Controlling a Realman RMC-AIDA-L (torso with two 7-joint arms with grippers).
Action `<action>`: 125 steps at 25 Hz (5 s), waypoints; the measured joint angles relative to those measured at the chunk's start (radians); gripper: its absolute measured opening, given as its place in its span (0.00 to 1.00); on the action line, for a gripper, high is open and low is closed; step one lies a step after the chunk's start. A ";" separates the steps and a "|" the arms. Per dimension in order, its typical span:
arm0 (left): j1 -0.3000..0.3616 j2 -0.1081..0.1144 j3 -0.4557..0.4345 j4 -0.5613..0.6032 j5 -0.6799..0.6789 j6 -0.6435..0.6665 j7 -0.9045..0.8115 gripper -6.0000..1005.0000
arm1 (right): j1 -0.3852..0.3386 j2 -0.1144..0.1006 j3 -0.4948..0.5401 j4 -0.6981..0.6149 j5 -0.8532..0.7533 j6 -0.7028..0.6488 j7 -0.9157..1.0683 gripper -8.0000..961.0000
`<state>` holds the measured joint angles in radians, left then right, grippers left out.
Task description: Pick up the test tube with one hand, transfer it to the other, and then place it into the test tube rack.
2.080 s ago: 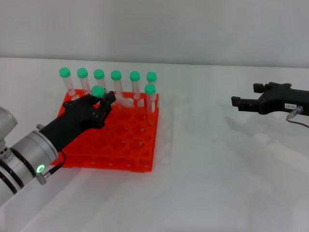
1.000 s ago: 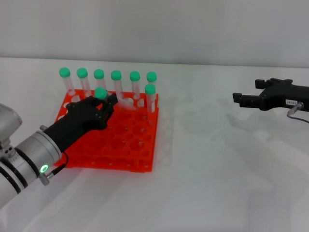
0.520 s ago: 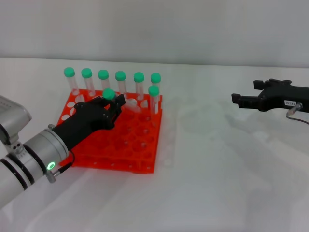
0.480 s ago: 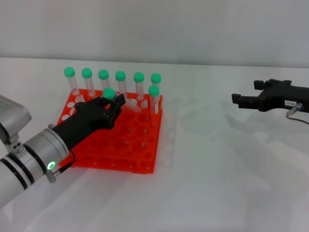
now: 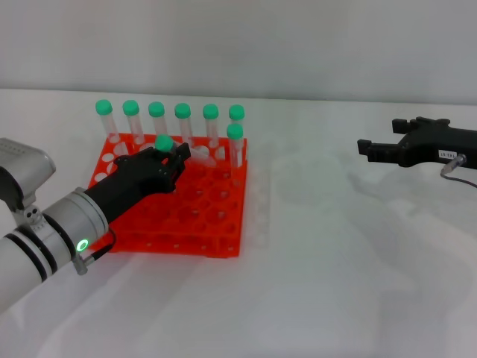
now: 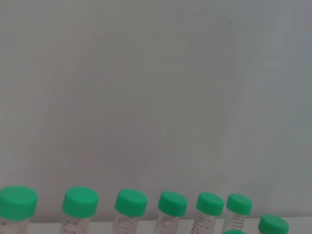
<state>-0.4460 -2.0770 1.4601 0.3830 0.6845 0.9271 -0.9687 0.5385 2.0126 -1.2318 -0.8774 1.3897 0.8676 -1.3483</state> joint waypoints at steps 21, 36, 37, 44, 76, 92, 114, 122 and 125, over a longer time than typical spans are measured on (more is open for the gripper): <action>-0.065 0.005 -0.008 0.005 0.005 -0.048 0.007 0.36 | 0.039 -0.003 0.007 0.047 0.000 -0.030 0.000 0.91; -0.079 0.004 -0.008 0.004 0.007 -0.093 0.001 0.36 | 0.042 -0.003 0.007 0.057 0.000 -0.054 -0.001 0.91; -0.079 0.004 -0.008 0.004 0.006 -0.098 0.001 0.36 | 0.044 -0.003 0.007 0.059 0.000 -0.054 -0.001 0.91; -0.106 0.006 -0.006 0.001 0.031 -0.129 0.006 0.37 | 0.053 -0.005 0.008 0.064 0.000 -0.058 -0.004 0.91; -0.138 -0.003 0.000 0.008 0.123 -0.152 0.075 0.37 | 0.072 -0.005 0.007 0.102 0.000 -0.100 -0.011 0.91; 0.096 0.000 -0.099 0.012 -0.129 0.197 0.223 0.36 | 0.014 -0.009 0.013 0.042 0.000 -0.096 -0.042 0.91; 0.304 0.006 -0.542 -0.002 -0.146 0.357 0.172 0.82 | -0.299 -0.016 0.662 0.431 0.611 0.491 -0.845 0.90; 0.265 0.002 -0.555 -0.034 -0.144 0.353 0.226 0.88 | -0.354 -0.017 0.711 0.458 0.618 0.522 -0.968 0.90; 0.255 0.001 -0.556 -0.047 -0.149 0.356 0.226 0.88 | -0.355 -0.017 0.712 0.481 0.615 0.523 -1.043 0.90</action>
<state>-0.1907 -2.0762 0.9045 0.3356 0.5351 1.2830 -0.7425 0.1835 1.9956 -0.5200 -0.3961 2.0051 1.3908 -2.3911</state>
